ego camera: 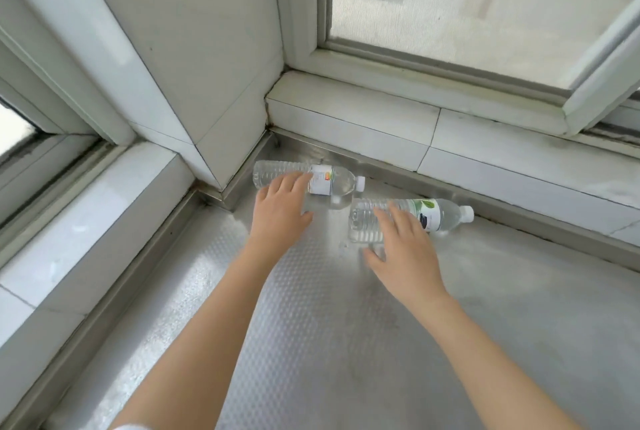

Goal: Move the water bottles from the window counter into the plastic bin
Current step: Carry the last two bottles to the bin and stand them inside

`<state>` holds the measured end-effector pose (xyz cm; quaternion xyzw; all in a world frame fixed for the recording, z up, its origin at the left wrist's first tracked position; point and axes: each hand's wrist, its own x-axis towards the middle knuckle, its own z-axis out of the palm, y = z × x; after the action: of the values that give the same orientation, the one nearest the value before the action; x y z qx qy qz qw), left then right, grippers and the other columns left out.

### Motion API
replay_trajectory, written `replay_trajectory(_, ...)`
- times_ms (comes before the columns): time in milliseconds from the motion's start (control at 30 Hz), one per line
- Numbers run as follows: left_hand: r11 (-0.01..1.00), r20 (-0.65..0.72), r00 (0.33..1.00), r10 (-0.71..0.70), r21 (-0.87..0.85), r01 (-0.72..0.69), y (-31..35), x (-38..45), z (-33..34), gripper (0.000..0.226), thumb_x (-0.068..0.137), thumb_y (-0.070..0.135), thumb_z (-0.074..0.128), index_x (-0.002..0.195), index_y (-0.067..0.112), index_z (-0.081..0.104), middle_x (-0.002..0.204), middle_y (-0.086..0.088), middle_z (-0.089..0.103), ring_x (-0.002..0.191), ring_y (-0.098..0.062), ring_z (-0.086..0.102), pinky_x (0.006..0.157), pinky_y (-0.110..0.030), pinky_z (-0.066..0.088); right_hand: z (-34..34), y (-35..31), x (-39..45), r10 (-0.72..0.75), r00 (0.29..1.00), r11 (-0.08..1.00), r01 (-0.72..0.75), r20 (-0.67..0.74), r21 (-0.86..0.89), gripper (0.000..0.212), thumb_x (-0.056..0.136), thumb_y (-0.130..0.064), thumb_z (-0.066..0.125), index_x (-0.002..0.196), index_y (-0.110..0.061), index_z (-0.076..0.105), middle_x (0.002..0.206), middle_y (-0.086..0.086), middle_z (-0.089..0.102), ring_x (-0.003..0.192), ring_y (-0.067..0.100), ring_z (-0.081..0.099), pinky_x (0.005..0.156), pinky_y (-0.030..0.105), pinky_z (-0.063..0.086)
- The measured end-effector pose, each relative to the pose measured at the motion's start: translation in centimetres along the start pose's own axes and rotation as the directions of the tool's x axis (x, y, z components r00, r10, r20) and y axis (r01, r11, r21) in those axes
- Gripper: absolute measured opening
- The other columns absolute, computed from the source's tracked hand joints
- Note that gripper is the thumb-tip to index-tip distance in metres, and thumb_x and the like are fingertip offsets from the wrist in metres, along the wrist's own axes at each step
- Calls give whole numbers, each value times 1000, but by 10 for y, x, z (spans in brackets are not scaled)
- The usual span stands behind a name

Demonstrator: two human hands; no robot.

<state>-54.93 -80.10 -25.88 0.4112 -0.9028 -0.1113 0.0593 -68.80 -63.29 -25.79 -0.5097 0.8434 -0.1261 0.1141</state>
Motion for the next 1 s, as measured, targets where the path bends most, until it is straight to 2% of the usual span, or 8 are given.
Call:
replay_trajectory(233, 992, 171, 983, -59, 117, 39, -23, 60, 27, 80, 90, 36, 66, 154, 31, 18, 162, -3, 21, 152, -27, 8, 119, -53, 9, 25, 0, 58, 41, 972, 992, -13, 231, -122, 84, 88, -42, 57, 152, -23, 7, 162, -3, 5, 147, 30, 1, 114, 62, 8)
replay_trajectory(400, 973, 82, 997, -12, 233, -8, -42, 69, 33, 72, 90, 36, 66, 151, 33, 29, 152, -3, 38, 144, -28, 29, 114, -50, 20, 25, -6, 64, -59, 957, 997, 71, 283, -32, 56, 76, -67, 53, 119, -31, 51, 135, -11, 38, 132, 20, 30, 103, 76, -5)
replay_trajectory(567, 944, 47, 993, 106, 310, -116, -48, 70, 30, 69, 82, 47, 72, 142, 25, 46, 131, -10, 56, 122, -33, 50, 102, -43, 35, 28, -4, 40, -217, 917, 975, 185, 334, 125, 41, 75, -68, 53, 67, -28, 58, 89, -14, 53, 86, 5, 54, 113, 40, 13)
replay_trajectory(667, 952, 61, 995, 83, 292, -97, -46, 56, 31, 67, 78, 59, 69, 129, 16, 58, 111, -15, 65, 105, -36, 59, 88, -44, 44, 35, -2, 12, -199, 947, 932, 103, 251, 349, 37, 76, -50, 64, 58, -20, 55, 58, -10, 54, 58, 6, 51, 65, 19, 38)
replay_trajectory(767, 984, 2, 1000, 9, 176, -9, -39, 30, 37, 69, 70, 64, 73, 111, 9, 66, 91, -18, 67, 84, -38, 66, 73, -42, 50, 41, 12, -11, -36, 966, 930, 126, -257, 344, 14, 74, -23, 73, 69, -18, 61, 73, -7, 58, 70, 10, 52, 64, 28, 42)
replay_trajectory(833, 990, 18, 994, -112, 84, 110, -28, 15, 37, 71, 71, 67, 70, 116, 13, 62, 100, -14, 64, 89, -36, 64, 70, -38, 49, 38, 20, -15, 177, 907, 963, -79, -383, 257, 35, 68, -17, 79, 101, -17, 65, 105, 3, 60, 95, 23, 54, 76, 35, 47)
replay_trajectory(900, 980, 82, 977, -199, 25, 198, -18, 7, 37, 73, 75, 68, 66, 126, 18, 54, 114, -8, 58, 100, -31, 59, 71, -37, 48, 32, 27, -14, 454, 871, 860, -373, -189, 349, 76, 67, -27, 83, 132, -22, 46, 129, 2, 48, 112, 24, 51, 77, 36, 47)
replay_trajectory(1000, 968, 203, 956, -212, -88, 234, -8, 10, 37, 75, 77, 60, 68, 138, 23, 42, 124, -3, 54, 103, -29, 60, 78, -38, 51, 26, 28, -8, 617, 776, 631, -589, 133, 506, 100, 63, -42, 83, 144, -29, 26, 125, -4, 57, 104, 23, 61, 80, 38, 48)
